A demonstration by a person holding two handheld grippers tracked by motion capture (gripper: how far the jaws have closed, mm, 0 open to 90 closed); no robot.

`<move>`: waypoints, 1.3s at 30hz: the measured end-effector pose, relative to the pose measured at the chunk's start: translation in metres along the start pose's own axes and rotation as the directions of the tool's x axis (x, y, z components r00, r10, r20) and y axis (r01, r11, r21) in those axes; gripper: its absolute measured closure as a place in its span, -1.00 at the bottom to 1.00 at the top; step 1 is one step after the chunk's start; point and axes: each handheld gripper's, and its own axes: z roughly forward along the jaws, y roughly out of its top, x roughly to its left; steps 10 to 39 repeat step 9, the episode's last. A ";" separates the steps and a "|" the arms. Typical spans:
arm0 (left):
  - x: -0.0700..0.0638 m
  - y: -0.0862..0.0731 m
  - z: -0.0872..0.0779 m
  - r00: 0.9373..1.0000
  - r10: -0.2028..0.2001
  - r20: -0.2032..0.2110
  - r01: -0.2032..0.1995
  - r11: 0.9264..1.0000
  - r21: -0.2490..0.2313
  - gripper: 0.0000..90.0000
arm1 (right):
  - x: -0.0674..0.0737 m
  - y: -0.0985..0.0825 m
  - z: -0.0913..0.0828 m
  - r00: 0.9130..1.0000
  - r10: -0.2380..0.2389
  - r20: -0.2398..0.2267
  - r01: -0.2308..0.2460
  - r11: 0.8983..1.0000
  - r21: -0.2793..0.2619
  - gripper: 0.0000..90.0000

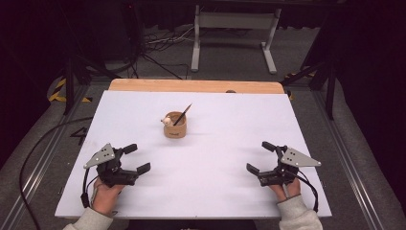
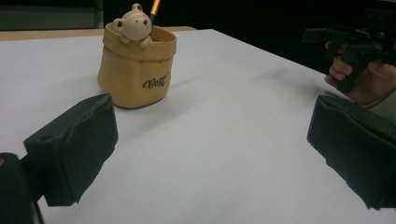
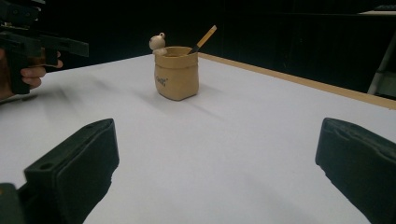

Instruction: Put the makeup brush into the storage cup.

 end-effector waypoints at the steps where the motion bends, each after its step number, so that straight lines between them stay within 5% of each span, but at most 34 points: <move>1: 0.000 0.000 0.000 1.000 -0.001 -0.001 0.001 1.000 0.000 -0.94 | 0.000 0.000 0.000 1.000 0.002 -0.002 -0.002 1.000 -0.003 -1.00; 39: 0.001 0.000 -0.001 1.000 -0.018 -0.001 0.018 1.000 0.025 -0.94 | -0.001 0.000 0.000 1.000 0.001 0.003 -0.001 1.000 0.003 -1.00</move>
